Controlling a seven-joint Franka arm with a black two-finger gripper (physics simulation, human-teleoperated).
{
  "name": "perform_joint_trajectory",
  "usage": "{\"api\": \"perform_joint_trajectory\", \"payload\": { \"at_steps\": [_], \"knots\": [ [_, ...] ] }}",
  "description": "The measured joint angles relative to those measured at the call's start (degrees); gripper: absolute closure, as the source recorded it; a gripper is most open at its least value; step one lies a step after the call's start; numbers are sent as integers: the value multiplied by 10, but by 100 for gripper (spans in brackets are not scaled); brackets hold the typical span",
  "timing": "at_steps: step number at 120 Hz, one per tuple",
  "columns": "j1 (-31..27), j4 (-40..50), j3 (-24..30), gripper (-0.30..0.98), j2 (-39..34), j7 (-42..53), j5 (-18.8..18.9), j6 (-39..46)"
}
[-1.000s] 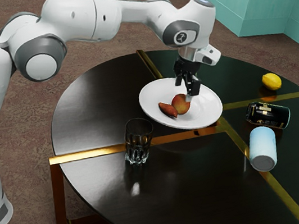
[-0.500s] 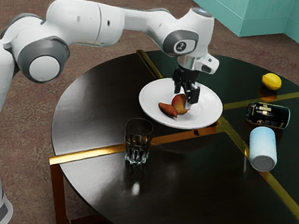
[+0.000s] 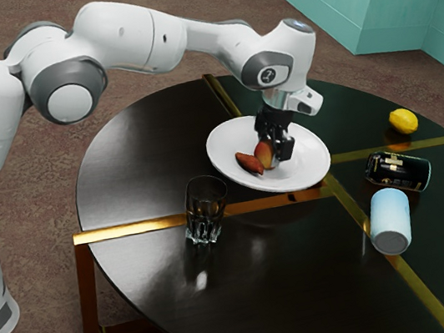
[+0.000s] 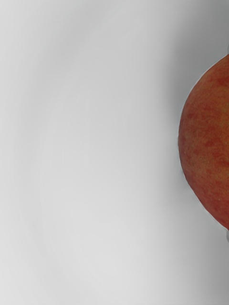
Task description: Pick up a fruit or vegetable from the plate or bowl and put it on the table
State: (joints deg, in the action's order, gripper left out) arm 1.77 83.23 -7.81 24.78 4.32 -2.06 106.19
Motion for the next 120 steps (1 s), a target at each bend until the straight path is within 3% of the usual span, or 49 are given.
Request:
{"api": "perform_joint_trajectory", "payload": {
  "at_steps": [46, 67, 90, 120],
  "knots": [
    [5, -22, -2, 39, -43, -5, 10, -20],
    [10, -50, 60, 38, -44, -6, 29, -33],
    [76, -62, 79, 38, -42, -7, 48, -51],
    [118, -63, 80, 39, -38, -7, 52, -58]
  ]
}}
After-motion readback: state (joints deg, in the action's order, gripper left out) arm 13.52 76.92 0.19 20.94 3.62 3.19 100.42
